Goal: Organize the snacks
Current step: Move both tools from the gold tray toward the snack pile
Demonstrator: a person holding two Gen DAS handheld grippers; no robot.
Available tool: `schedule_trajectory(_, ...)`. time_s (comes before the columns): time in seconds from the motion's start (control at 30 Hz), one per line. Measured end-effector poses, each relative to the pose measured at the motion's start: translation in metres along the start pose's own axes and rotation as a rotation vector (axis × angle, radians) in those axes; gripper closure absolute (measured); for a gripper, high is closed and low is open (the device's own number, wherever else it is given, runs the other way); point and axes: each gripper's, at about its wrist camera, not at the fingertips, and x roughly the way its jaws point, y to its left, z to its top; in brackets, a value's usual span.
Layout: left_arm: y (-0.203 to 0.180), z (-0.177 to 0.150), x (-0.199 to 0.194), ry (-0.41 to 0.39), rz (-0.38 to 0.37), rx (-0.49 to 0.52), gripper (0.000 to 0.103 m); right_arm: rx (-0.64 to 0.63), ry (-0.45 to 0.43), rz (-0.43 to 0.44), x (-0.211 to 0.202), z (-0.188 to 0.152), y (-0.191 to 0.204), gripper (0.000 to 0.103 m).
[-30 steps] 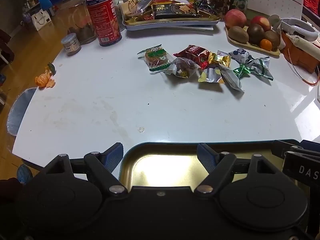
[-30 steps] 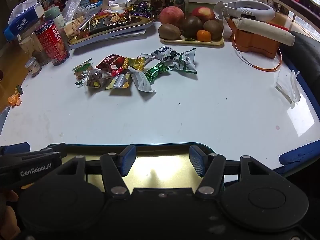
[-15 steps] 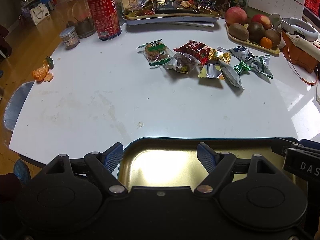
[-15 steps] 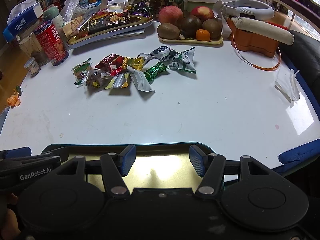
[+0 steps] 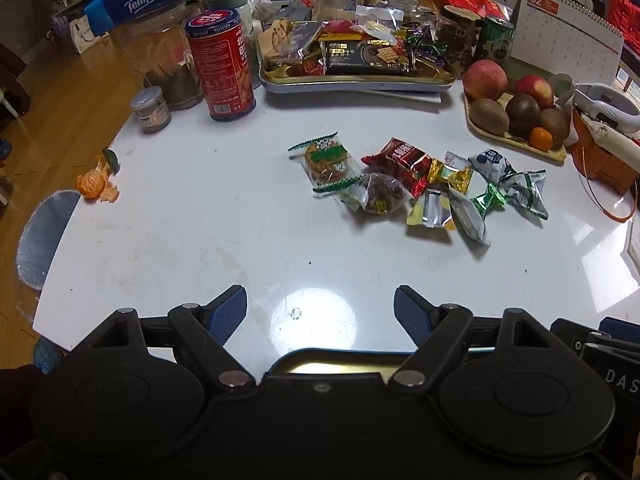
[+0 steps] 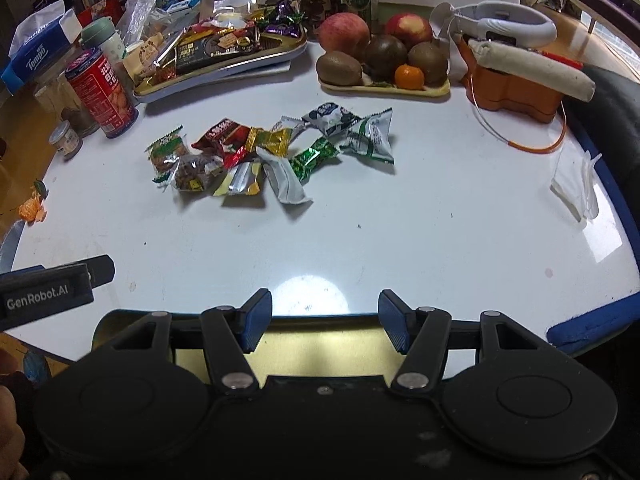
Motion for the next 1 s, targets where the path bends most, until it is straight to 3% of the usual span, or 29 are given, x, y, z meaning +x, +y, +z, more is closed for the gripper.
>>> schedule_trajectory(0.13,-0.003,0.009,0.011,0.034,-0.035,0.001,0.022,0.029,-0.078,0.024,-0.019,0.009,-0.005,0.041)
schedule_trajectory(0.37,-0.005,0.036,0.023,0.072,-0.092,0.001,0.022,0.048,-0.123,0.055,-0.041,0.05,-0.002,0.042)
schedule_trajectory(0.5,-0.008,0.051,0.037,0.082,-0.073,0.005,0.022,0.07,-0.251,0.159,-0.091,0.076,0.01,0.042)
schedule_trajectory(0.63,-0.01,0.053,0.049,0.099,-0.072,0.016,0.022,-0.076,-0.392,0.294,-0.148,0.087,0.056,0.041)
schedule_trajectory(0.73,-0.01,0.05,0.055,0.115,-0.076,0.015,0.022,-0.197,-0.426,0.344,-0.16,0.084,0.092,0.041)
schedule_trajectory(0.83,-0.01,0.048,0.058,0.121,-0.085,0.012,0.022,-0.289,-0.422,0.33,-0.152,0.072,0.124,0.041)
schedule_trajectory(1.0,-0.013,0.048,0.064,0.124,-0.075,0.025,0.022,-0.332,-0.436,0.294,-0.139,0.054,0.14,0.041)
